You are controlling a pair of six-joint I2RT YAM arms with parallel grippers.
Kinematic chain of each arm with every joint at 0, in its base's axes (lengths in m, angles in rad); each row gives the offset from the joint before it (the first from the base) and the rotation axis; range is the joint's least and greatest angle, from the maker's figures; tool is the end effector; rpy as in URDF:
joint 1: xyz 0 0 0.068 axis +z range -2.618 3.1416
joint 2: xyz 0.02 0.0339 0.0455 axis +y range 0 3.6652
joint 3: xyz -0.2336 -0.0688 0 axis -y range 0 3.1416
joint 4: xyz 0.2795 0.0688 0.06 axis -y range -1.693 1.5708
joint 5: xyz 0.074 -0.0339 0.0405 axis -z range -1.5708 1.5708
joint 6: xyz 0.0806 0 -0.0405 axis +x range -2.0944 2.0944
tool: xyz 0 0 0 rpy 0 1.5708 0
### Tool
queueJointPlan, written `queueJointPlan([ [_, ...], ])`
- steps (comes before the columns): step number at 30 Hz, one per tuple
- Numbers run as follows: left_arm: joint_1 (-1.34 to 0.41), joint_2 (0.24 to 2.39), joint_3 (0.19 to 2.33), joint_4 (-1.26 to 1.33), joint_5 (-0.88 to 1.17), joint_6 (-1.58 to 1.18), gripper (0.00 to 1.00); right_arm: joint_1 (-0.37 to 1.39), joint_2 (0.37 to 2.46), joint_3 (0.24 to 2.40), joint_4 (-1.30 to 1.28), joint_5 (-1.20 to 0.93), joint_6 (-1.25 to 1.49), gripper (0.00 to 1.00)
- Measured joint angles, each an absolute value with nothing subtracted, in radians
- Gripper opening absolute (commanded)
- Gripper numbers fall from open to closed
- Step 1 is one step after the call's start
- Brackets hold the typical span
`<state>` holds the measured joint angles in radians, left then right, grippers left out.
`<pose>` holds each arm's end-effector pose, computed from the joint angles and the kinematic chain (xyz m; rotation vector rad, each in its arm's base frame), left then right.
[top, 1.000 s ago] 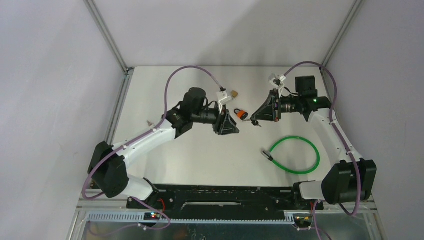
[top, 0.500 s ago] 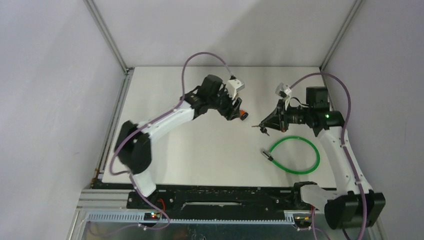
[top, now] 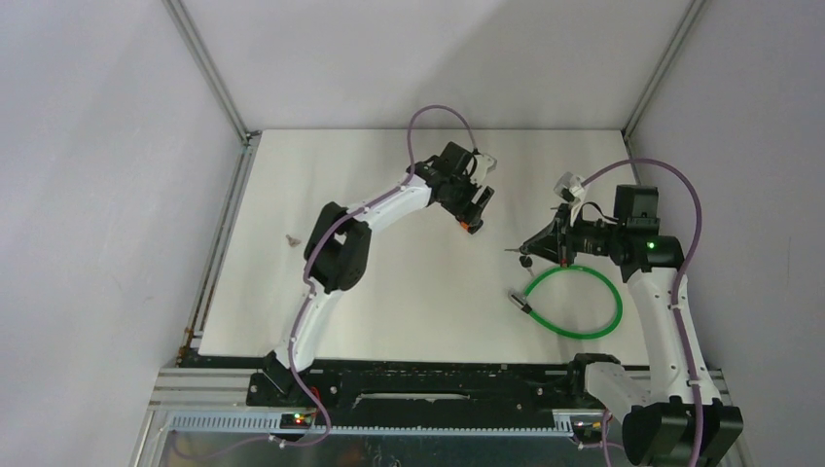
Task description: Unlock with the key
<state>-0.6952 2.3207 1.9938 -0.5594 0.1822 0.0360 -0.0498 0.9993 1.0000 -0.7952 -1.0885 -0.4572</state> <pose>0.4208 -0.3700 0.1328 0.9715 2.3099 -0.5053 0.2544 0.0588 0.2907 -0.8771 1.8330 0.9534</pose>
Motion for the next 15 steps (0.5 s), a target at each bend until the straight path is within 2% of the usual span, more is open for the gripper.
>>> queueJointPlan([
  [15, -0.712, 2.4, 2.069, -0.594, 0.212, 0.001, 0.76, -0.093, 0.999, 1.0, -0.835, -1.15, -0.503, 0.0],
])
